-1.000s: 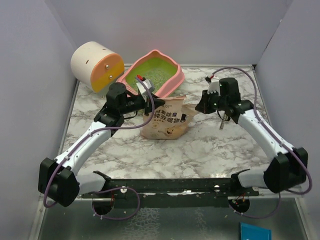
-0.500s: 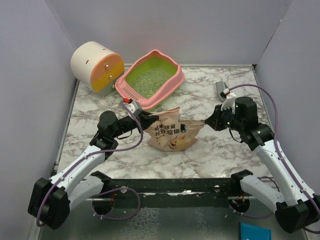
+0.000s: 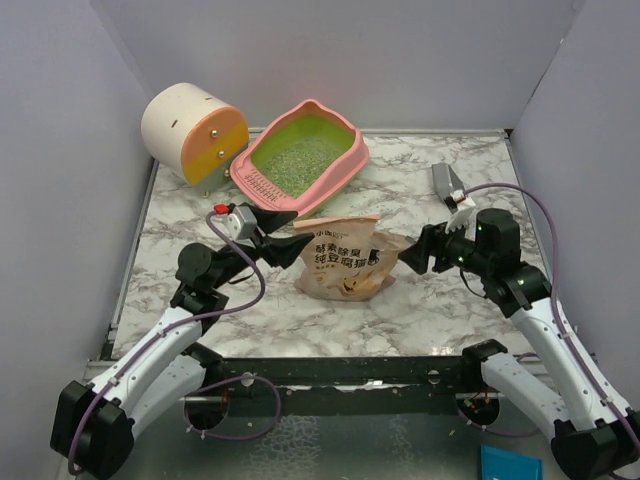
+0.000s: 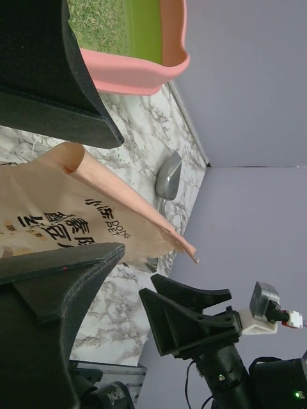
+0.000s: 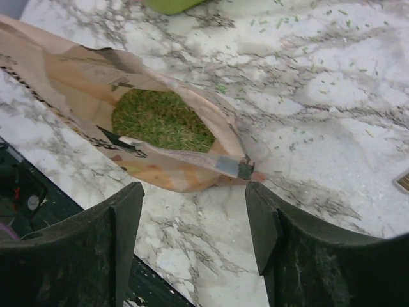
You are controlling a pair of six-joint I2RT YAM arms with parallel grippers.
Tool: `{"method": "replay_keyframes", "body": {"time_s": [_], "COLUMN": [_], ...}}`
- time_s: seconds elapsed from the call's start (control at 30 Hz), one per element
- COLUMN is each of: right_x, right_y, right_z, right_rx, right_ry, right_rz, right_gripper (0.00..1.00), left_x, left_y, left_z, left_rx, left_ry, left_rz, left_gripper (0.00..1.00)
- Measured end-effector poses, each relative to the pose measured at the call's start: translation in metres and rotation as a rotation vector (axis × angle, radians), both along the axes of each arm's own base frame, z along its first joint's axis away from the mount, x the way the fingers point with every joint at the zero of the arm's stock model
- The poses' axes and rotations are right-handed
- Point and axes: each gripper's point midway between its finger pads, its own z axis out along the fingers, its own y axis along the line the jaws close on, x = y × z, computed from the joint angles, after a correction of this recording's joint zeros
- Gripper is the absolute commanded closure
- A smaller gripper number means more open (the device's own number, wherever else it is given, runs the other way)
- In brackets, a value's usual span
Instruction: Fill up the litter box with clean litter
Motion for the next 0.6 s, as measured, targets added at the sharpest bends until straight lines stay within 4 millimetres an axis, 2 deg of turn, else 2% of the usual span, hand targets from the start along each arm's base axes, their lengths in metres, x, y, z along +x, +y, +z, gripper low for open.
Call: {"method": "replay_keyframes", "body": {"time_s": [0.13, 0.4, 0.6], "right_x": [-0.003, 0.002, 0.018], "right_y": [0.008, 0.012, 0.007], "right_z": [0.008, -0.017, -0.008], "right_rx": [0.05, 0.086, 0.089], "right_ry": [-0.076, -0.17, -0.275], "right_rz": [0.052, 0.061, 0.005], "right_gripper": [0.3, 0.28, 0.28], "left_x": [-0.002, 0.005, 0.006], "left_y": [0.0, -0.009, -0.013], "left_z": [-0.004, -0.033, -0.037], "left_rx": [-0.002, 0.062, 0.119], "left_ry": [0.013, 0.078, 0.057], "left_rz": [-0.004, -0.042, -0.069], "left_gripper": [0.37, 0.38, 0.39]}}
